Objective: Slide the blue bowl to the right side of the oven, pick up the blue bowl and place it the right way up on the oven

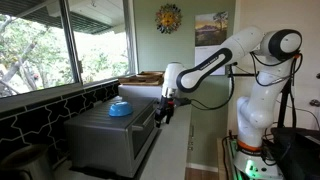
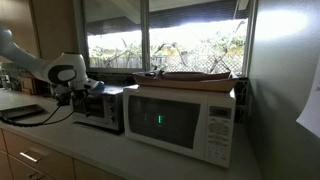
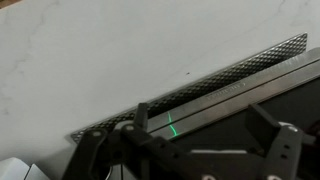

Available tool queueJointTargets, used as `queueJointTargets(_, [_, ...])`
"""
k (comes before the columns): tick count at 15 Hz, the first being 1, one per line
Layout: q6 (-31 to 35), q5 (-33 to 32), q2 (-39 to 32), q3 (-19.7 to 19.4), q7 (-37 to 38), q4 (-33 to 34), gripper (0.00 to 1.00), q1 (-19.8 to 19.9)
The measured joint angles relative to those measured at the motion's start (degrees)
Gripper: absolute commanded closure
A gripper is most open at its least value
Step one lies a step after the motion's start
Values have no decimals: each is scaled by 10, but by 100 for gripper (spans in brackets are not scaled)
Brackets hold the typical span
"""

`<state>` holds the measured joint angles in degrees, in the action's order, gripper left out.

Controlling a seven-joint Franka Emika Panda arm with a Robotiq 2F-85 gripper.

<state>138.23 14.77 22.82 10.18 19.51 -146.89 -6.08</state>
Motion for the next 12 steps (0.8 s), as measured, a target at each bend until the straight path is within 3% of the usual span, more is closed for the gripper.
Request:
queueJointTargets(6, [-1,1,2,-3,-12,1,0,-3])
queueJointTargets(12, [-83,16,47,-42,-141,33,0,-39])
